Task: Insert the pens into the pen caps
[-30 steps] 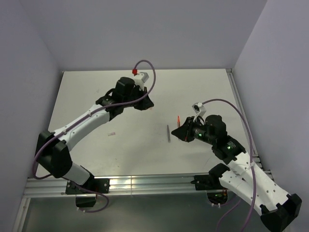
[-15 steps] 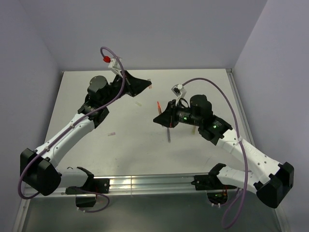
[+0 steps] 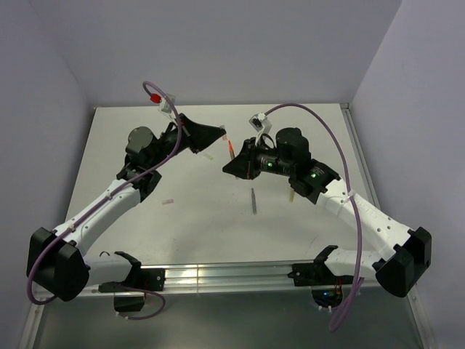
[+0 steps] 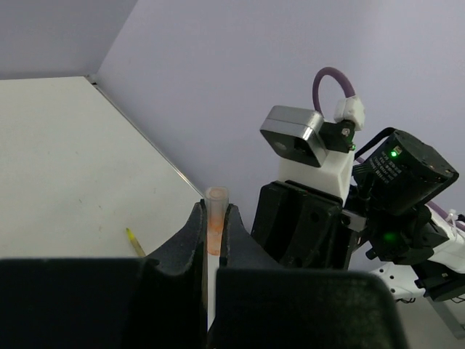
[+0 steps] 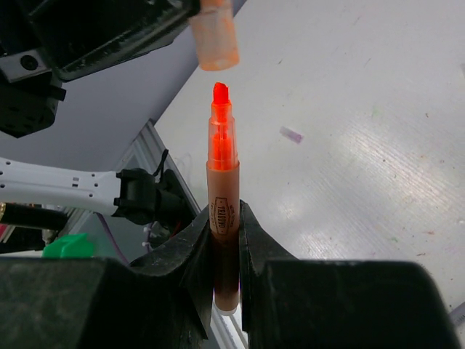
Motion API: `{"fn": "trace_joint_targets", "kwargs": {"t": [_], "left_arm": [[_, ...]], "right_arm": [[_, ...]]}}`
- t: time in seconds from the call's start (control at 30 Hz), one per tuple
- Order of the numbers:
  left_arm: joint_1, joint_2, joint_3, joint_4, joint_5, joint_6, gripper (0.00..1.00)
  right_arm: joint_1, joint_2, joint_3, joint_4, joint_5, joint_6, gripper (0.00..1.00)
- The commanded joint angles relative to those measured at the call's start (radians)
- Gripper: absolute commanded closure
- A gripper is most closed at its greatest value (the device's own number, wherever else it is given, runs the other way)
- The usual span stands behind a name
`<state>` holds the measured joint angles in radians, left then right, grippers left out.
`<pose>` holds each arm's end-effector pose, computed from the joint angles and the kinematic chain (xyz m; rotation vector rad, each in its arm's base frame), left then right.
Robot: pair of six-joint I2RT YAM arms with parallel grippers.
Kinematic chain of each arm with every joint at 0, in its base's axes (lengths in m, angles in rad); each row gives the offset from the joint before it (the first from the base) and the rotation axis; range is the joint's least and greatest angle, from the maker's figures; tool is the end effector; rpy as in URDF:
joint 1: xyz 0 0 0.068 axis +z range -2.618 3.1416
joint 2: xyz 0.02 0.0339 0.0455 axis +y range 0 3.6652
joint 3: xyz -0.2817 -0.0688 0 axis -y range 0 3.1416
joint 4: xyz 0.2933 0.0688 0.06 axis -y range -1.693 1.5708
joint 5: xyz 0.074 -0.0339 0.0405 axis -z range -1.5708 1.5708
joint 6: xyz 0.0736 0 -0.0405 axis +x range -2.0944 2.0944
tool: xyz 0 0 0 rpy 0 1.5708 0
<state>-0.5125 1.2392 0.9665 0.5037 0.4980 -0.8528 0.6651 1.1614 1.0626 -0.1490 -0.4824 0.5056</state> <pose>0.2982 -0.2081 0.3904 0.2147 1.5181 -1.4506 0.2469 0.2371 0.3686 -0.5261 1.9088 1.2352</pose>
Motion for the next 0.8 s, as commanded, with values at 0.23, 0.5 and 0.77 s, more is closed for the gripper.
{"fn": "trace_joint_targets", "kwargs": {"t": [0.23, 0.5, 0.77], "left_arm": [[0.049, -0.001, -0.075, 0.233, 0.066, -0.157, 1.00], [0.055, 0.005, -0.081, 0.249, 0.056, -0.172, 1.00], [0.058, 0.034, -0.084, 0.274, 0.074, -0.196, 1.00]], "right_arm": [[0.014, 0.004, 0.019, 0.012, 0.018, -0.022, 1.00], [0.027, 0.027, 0.019, 0.014, 0.005, -0.019, 1.00], [0.036, 0.032, 0.028, 0.012, 0.021, -0.025, 1.00]]}}
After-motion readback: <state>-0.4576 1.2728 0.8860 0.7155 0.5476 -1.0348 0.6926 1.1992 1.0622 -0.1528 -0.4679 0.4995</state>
